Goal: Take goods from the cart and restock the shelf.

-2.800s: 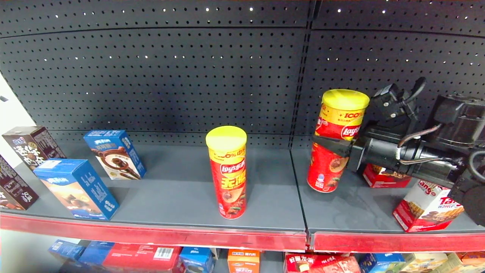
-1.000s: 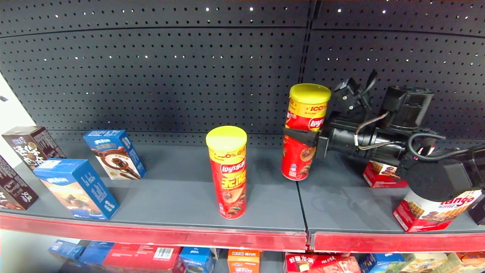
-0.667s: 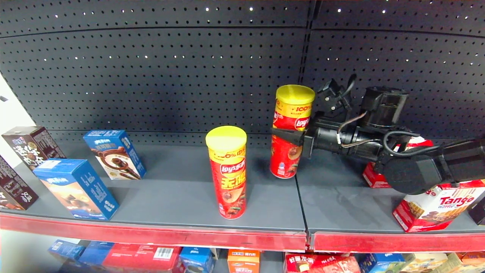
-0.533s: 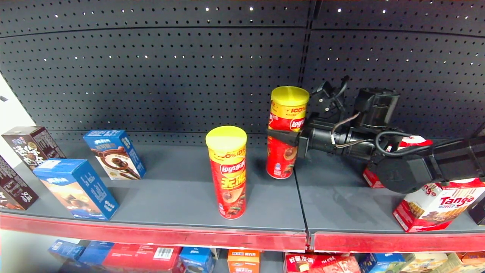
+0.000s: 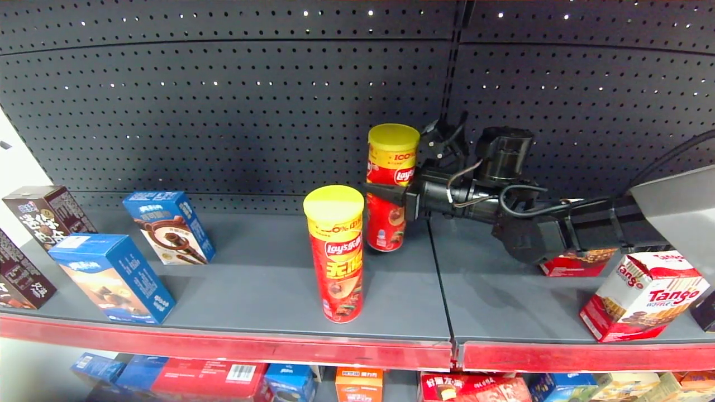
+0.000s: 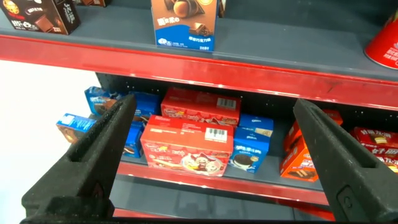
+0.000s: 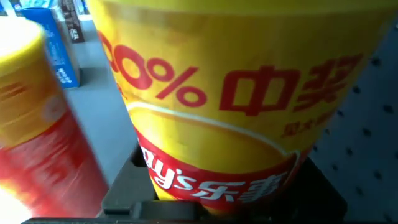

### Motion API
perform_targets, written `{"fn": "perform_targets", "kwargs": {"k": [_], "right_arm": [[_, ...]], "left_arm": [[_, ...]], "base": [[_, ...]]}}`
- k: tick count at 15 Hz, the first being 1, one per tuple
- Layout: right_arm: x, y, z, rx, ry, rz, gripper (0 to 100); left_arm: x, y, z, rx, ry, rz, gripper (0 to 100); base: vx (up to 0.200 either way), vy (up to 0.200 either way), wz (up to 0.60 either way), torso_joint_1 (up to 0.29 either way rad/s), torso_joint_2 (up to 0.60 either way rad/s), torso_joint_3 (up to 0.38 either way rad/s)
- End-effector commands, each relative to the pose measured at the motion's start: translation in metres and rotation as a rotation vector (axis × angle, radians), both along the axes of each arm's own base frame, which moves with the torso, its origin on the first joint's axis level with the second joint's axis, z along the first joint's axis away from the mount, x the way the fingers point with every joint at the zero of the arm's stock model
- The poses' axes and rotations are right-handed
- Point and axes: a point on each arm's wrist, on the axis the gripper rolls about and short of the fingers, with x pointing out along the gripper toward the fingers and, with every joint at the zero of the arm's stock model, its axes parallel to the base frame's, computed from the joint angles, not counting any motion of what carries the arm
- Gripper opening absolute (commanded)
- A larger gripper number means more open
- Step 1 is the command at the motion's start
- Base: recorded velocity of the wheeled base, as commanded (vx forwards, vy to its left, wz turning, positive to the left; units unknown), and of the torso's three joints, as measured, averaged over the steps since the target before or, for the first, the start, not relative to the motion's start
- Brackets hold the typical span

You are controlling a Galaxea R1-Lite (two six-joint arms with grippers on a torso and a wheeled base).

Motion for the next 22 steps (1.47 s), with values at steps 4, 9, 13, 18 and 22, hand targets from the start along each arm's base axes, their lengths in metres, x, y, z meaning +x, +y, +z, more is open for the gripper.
{"fn": "perform_targets", "kwargs": {"k": [4,9,13,18,22], "right_arm": [[0.019,0.016,-0.013,0.005,-0.01,0.009,0],[0.021,0.019,-0.016,-0.004,0.005,0.012,0],[0.022,0.019,-0.018,-0.007,0.01,0.012,0],[0.021,0.021,-0.02,-0.018,0.031,0.016,0],[0.021,0.021,-0.022,-0.02,0.035,0.016,0]], "left_arm": [[0.0,0.0,0.0,0.001,0.002,0.0,100],[0.0,0.0,0.0,0.001,0.003,-0.001,100],[0.0,0.0,0.0,0.001,0.003,-0.003,100],[0.0,0.0,0.0,0.001,0.002,-0.003,100],[0.0,0.0,0.0,0.002,0.002,-0.014,100]], "base": [[0.0,0.0,0.0,0.0,0.0,0.0],[0.0,0.0,0.0,0.0,0.0,0.0],[0.0,0.0,0.0,0.0,0.0,0.0],[0.0,0.0,0.0,0.0,0.0,0.0],[0.0,0.0,0.0,0.0,0.0,0.0]]}}
